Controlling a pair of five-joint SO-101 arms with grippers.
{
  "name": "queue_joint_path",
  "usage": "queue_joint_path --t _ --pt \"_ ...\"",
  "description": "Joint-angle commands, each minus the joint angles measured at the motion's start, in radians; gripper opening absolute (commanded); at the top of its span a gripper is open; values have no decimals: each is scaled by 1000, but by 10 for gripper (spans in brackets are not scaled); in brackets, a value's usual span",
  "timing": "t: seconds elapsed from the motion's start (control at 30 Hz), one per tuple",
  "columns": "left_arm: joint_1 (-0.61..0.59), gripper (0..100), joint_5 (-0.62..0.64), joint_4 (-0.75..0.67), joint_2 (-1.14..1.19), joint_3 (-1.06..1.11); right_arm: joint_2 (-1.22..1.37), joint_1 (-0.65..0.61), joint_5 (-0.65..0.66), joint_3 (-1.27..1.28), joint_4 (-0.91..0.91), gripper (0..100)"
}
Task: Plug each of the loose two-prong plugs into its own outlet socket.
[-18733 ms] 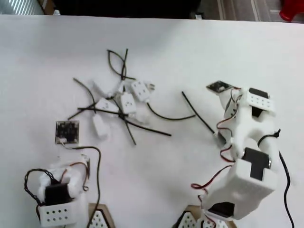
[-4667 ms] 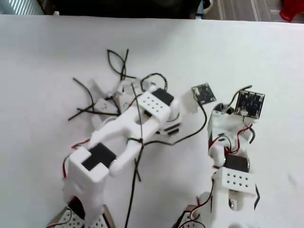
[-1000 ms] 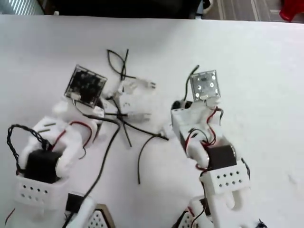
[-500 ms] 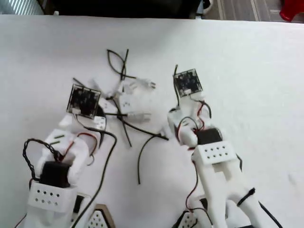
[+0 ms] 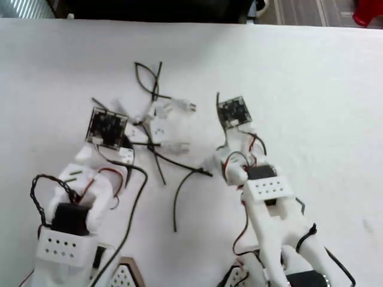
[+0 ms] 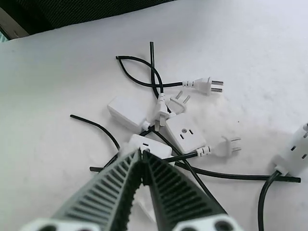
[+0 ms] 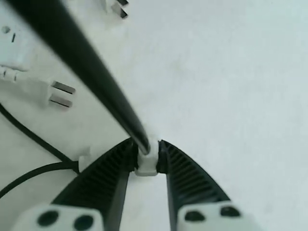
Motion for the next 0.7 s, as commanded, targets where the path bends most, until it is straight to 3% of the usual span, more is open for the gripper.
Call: queue_joint_path --t 0.0,0.67 --pt "-10 23 11 -17 -19 -6 5 24 12 -8 -38 16" --pt "-8 23 11 -17 -19 -6 16 -15 12 68 -31 16"
